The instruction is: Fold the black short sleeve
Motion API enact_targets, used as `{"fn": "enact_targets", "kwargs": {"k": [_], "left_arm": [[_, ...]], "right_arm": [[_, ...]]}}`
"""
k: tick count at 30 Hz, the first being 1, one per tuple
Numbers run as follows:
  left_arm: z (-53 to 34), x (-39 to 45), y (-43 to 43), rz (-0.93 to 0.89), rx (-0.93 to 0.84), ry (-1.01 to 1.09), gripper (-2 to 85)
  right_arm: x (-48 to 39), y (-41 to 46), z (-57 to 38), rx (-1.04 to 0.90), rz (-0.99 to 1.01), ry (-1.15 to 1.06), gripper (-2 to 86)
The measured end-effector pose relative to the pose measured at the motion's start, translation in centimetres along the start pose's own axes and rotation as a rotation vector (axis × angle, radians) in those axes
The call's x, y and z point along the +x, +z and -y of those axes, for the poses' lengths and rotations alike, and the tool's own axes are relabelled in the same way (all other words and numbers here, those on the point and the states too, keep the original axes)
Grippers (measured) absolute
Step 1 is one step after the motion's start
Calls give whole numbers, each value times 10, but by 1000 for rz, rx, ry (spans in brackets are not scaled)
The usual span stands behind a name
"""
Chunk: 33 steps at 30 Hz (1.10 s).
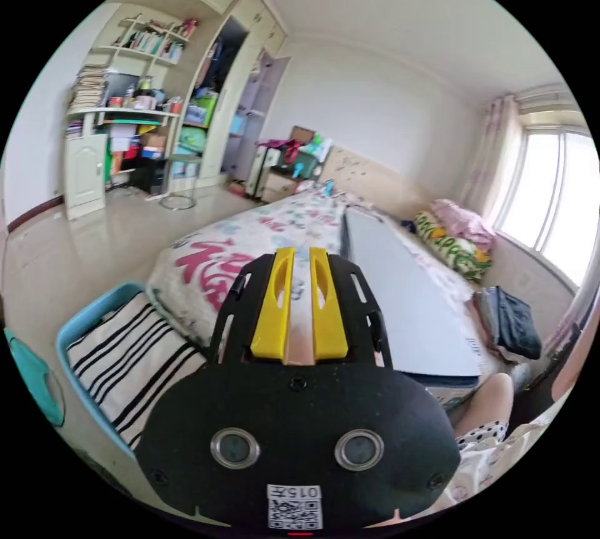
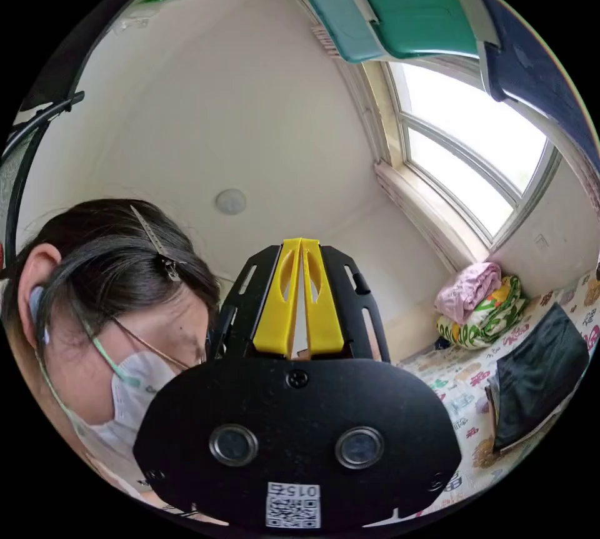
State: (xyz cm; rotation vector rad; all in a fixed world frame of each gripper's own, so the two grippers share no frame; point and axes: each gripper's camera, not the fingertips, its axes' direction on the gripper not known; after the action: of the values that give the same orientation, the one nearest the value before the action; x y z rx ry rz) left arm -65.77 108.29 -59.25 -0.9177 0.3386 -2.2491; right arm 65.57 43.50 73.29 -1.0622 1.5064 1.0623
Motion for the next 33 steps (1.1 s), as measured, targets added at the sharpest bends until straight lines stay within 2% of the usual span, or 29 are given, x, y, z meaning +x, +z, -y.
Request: {"fn": "enact_targets", "kwargs": {"k": [6,17,20,24,26,28,33], "left_arm": [[-17,54,48,-125,54,-9,-3],[-37,63,145,-219,-10,-56,-3],[-36,87,186,-233,-53,-5,8],[-34,139,260,-273,-123,90,37],[-32,161,294,-312,-152,114,43],[-34,190,342,-362,-193,149,45],[-41,255,443,-432,-282,194,48]], "right_arm": [[-64,30,35,53,49,50,-6],[-170,122,75,85,72,38,-6],[-197,152,84,77,60,-15,-6],[-222,194,109,56,2,-243,-7],[-216,216,124,7,-25,-325,-7],[-195,263,132,-156,-162,-430,-7],[-83,385,105,-573,-374,-365,22]]}}
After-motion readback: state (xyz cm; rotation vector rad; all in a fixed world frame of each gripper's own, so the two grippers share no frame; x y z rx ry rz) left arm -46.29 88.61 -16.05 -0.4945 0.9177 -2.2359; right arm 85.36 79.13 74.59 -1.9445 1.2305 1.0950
